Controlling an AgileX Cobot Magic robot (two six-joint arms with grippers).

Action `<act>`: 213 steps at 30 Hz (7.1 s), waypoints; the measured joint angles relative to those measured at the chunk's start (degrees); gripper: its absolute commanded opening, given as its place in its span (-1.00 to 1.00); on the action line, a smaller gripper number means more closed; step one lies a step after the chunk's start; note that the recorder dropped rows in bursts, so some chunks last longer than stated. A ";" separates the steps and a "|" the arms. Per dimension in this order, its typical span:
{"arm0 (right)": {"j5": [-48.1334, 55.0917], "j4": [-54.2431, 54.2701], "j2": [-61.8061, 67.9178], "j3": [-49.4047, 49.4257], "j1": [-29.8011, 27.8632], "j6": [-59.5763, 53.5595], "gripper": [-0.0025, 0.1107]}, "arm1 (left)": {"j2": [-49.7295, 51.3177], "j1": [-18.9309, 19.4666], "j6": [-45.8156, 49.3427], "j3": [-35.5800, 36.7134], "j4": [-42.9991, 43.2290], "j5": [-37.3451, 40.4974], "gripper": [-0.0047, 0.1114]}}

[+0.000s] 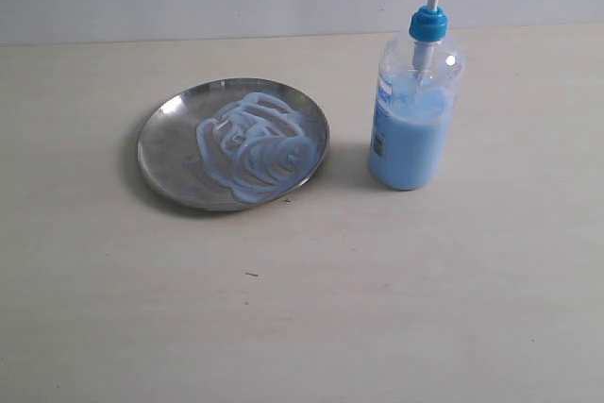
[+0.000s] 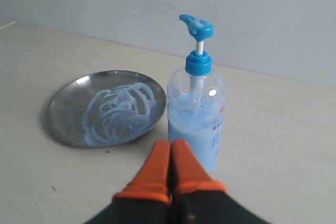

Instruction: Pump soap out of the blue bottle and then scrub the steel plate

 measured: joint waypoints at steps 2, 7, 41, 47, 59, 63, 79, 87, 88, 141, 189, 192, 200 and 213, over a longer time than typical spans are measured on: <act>0.00 0.00 0.00 0.00 0.00 0.00 -0.96 | 0.00 0.00 0.00 0.00 0.00 1.21 -0.92; 0.00 0.00 0.00 0.00 0.00 0.00 -0.96 | 0.00 0.00 0.00 0.00 0.00 5.08 -0.92; 0.00 0.00 0.00 0.00 0.00 0.00 -0.96 | -0.03 0.00 2.92 0.00 -0.15 9.02 -0.92; 0.00 0.00 0.00 0.00 0.00 0.00 -0.96 | -0.03 0.00 2.92 0.00 -0.15 9.02 -0.92; 0.00 0.00 0.00 0.00 0.00 0.00 -0.96 | -0.03 0.00 2.92 0.00 -0.15 9.02 -0.92; 0.00 0.00 0.00 0.00 0.00 0.00 -0.96 | -0.03 0.00 2.92 0.00 -0.15 9.02 -0.92; 0.00 0.00 0.00 0.00 0.00 0.00 -0.96 | -0.03 0.00 2.92 0.00 -0.15 9.02 -0.92; 0.00 0.00 0.00 0.00 0.00 0.00 -0.96 | -0.03 0.00 2.92 0.00 -0.15 9.02 -0.92; 0.00 0.00 0.00 0.00 0.00 0.00 -0.96 | -0.03 0.00 2.92 0.00 -0.15 9.02 -0.92; -9.94 -14.93 -24.61 26.18 -14.31 14.65 -0.96 | -0.03 0.00 2.92 0.00 -0.15 9.13 -0.92; -11.30 -15.36 -24.61 28.17 -14.31 14.99 -0.96 | -0.03 0.00 2.92 0.00 -0.15 9.13 -0.92; -11.30 -15.36 -24.61 28.17 -14.31 15.10 -0.96 | -0.03 0.00 2.92 0.00 -0.15 9.13 -0.92; -11.30 -15.36 -24.61 28.17 -14.31 15.10 -0.96 | -0.03 0.00 2.92 0.00 -0.15 9.13 -0.92; -11.30 -15.36 -24.61 28.17 -14.31 15.10 -0.96 | -0.03 0.00 2.92 0.00 -0.15 9.13 -0.92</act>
